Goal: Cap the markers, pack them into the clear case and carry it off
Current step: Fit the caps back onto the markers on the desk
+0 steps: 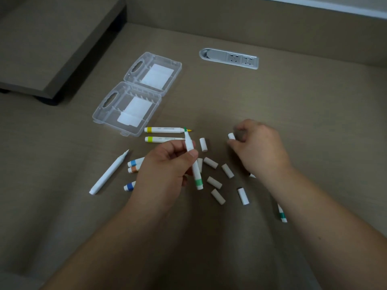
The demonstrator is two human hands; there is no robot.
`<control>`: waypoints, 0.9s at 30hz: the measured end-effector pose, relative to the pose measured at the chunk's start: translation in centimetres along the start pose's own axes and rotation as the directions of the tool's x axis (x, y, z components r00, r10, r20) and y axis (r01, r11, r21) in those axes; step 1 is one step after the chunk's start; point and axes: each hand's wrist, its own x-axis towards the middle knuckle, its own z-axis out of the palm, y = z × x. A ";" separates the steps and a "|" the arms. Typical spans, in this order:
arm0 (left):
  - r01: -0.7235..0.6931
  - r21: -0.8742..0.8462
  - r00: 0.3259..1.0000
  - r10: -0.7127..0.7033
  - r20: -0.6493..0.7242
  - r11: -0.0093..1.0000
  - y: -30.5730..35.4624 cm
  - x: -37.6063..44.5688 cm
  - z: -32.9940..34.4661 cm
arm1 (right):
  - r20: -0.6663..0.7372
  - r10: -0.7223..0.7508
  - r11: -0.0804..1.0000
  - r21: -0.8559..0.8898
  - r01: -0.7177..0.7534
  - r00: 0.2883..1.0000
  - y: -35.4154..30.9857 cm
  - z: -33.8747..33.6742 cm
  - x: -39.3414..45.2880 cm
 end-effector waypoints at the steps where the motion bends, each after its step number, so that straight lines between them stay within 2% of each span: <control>1: 0.003 -0.005 1.000 -0.003 0.002 1.000 0.0 -0.1 0.1 | 0.025 -0.026 0.999 -0.021 0.026 0.999 -0.1 0.3 0.0; 4: 0.022 -0.041 1.000 -0.022 0.006 0.999 0.1 -0.4 0.3 | 0.061 -0.071 0.997 -0.010 0.072 0.996 -0.2 0.5 -0.2; 6: 0.023 -0.035 1.000 -0.023 0.009 0.999 0.2 -0.5 0.4 | 0.098 0.025 0.973 0.225 -0.046 0.995 -0.6 -0.1 -0.7; 7: 0.020 -0.025 1.000 -0.019 0.010 0.999 0.2 -0.5 0.4 | 0.164 0.109 0.892 0.420 -0.169 0.981 -0.9 -0.7 -1.3; 8: 0.016 -0.022 1.000 -0.015 0.010 1.000 0.3 -0.5 0.4 | 0.275 0.178 0.737 0.599 -0.313 0.945 -1.4 -1.4 -2.1; 9: 0.014 -0.023 1.000 -0.014 0.009 1.000 0.3 -0.5 0.4 | 0.416 0.204 0.539 0.708 -0.457 0.886 -1.9 -2.0 -3.0; 10: 0.011 -0.028 1.000 -0.011 0.007 1.000 0.4 -0.5 0.4 | 0.554 0.189 0.354 0.732 -0.582 0.811 -2.2 -2.6 -4.0; 11: 0.007 -0.031 1.000 -0.007 0.005 1.000 0.5 -0.6 0.5 | 0.667 0.156 0.216 0.697 -0.684 0.729 -2.6 -3.0 -4.9; 13: -0.011 -0.019 1.000 0.011 0.001 1.000 0.7 -0.6 0.6 | 0.796 0.102 0.080 0.591 -0.803 0.596 -3.2 -3.3 -6.5; 16: -0.022 -0.024 1.000 0.022 0.001 0.999 0.8 -0.7 0.8 | 0.848 0.081 -0.016 0.526 -0.850 0.524 -3.3 -2.6 -7.9; 18: -0.013 -0.022 1.000 0.014 0.014 1.000 0.7 -0.9 0.8 | 0.850 0.077 -0.045 0.526 -0.849 0.522 -3.2 -2.2 -8.3; 20: -0.011 -0.006 1.000 0.011 0.022 1.000 0.5 -1.0 0.7 | 0.820 0.091 -0.013 0.568 -0.823 0.565 -3.0 -2.1 -8.5; 24: -0.036 0.108 0.999 0.032 0.042 0.994 0.0 -1.6 0.2 | 0.625 0.123 0.229 0.738 -0.635 0.771 -2.6 -2.4 -8.8; 27: -0.062 0.235 0.995 0.041 0.093 0.970 -0.4 -2.0 -0.1 | 0.445 0.112 0.368 0.812 -0.453 0.888 -2.4 -2.6 -8.8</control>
